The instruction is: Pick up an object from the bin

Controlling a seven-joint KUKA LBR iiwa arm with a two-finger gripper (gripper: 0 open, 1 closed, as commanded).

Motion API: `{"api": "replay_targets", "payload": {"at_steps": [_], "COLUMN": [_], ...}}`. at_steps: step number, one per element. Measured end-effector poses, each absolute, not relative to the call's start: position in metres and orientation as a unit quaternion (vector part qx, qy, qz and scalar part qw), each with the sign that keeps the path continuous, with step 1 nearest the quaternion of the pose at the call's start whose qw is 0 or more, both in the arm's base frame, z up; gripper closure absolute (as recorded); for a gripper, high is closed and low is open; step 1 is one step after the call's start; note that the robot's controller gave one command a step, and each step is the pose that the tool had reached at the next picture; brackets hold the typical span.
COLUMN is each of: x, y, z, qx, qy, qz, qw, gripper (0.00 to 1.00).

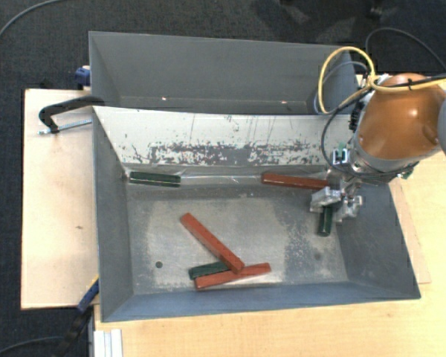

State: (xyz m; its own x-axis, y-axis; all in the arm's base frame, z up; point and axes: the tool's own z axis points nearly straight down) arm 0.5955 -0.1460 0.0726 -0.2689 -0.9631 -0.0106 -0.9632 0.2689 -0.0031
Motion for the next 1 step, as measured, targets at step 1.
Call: {"api": "replay_targets", "payload": {"at_steps": [1], "x": [0.5936], "y": [-0.1217], "z": [0.2613], "qx": [-0.595], "qy": [0.804], "qz": [-0.004], "qw": [0.006], "gripper": [1.00]}}
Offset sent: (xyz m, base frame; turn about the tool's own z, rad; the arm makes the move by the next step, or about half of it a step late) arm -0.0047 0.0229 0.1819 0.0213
